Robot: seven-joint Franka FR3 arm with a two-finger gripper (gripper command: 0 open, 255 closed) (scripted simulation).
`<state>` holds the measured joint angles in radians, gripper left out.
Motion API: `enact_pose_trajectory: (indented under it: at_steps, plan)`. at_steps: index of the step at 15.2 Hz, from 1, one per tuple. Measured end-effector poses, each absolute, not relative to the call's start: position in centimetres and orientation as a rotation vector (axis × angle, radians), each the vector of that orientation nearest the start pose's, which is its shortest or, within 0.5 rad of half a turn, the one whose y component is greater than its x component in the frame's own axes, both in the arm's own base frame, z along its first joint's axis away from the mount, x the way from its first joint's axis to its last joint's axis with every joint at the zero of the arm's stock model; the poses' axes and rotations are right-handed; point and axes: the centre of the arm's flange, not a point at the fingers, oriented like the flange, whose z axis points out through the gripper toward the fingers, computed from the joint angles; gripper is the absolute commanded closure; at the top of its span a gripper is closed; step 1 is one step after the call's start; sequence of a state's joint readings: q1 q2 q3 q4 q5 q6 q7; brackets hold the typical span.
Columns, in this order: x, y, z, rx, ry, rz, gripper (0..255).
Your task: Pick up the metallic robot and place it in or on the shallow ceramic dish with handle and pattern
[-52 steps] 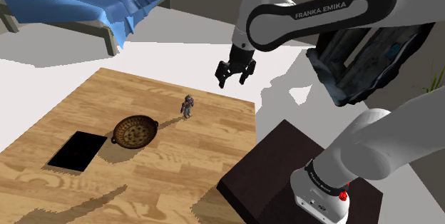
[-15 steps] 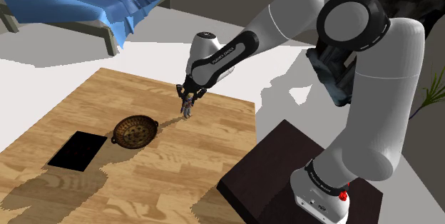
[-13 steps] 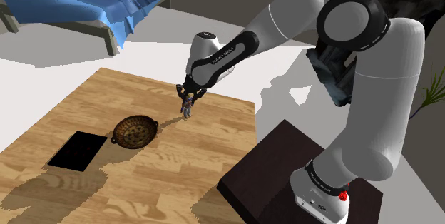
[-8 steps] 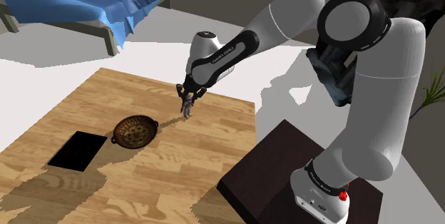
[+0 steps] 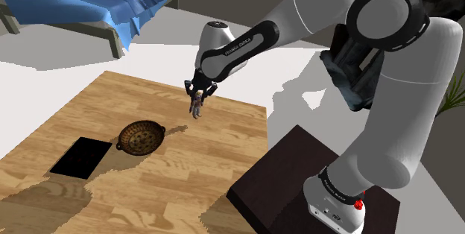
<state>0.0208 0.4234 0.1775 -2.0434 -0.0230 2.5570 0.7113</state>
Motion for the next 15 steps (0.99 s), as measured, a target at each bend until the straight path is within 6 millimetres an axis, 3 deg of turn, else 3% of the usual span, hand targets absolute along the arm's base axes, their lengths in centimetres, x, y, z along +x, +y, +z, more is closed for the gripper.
enact_pose_trajectory:
  at_steps: [15]
  plan:
    - [59.8, 12.2, 32.1, -2.946, 0.773, -0.094, 255]
